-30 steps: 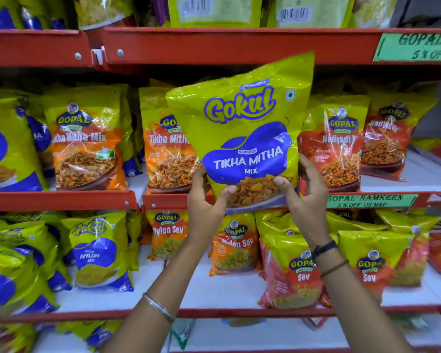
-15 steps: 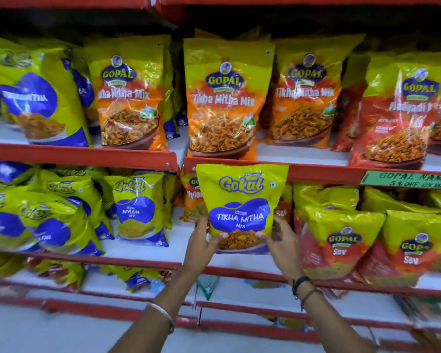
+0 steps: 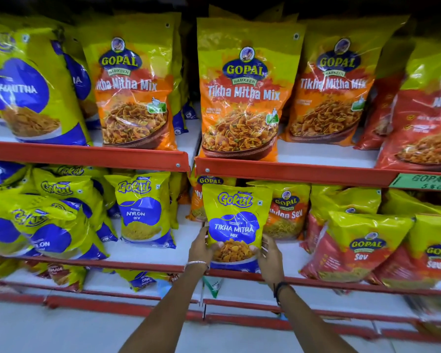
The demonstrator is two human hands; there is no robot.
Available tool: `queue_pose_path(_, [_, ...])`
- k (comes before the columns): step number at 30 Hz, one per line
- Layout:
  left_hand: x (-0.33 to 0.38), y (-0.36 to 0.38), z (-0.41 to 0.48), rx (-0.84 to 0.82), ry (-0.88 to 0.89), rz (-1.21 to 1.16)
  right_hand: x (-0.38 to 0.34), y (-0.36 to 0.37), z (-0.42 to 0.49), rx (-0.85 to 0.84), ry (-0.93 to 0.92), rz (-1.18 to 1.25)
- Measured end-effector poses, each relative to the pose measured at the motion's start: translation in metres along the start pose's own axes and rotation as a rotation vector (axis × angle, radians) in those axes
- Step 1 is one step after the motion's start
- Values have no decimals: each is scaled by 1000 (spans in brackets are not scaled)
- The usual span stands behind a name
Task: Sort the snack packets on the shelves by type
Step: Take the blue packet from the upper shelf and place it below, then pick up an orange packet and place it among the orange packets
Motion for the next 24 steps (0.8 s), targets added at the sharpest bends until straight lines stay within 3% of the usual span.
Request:
queue_pose_path(6, [9, -5, 11, -83, 33, 86, 0, 4, 1, 40, 23, -141])
queue_pose_path(9, [9, -22, 2, -27, 154, 151, -22, 11, -8, 106, -121, -192])
queue_pose_path(13, [37, -81, -9, 173, 367, 97, -87, 37, -11, 126, -427, -83])
queue_pose_path(18, [102, -183, 4, 576, 670, 74, -195, 88, 5, 131, -730, 47])
queue_pose_path(21, [133, -243, 28, 787, 686, 15, -249, 125, 25, 118, -817, 93])
queue_pose_path(24, [145, -291, 63, 855, 598, -5, -282, 163, 48, 63, -808, 55])
Point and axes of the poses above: each hand's wrist, its own z-axis towards the middle knuckle, its own y-axis out of the palm, x = y × z, the point moved 1 cm from there along z, towards the middle knuckle, and after that the axes turned 13 degrees about z, right-handed, at the moved point
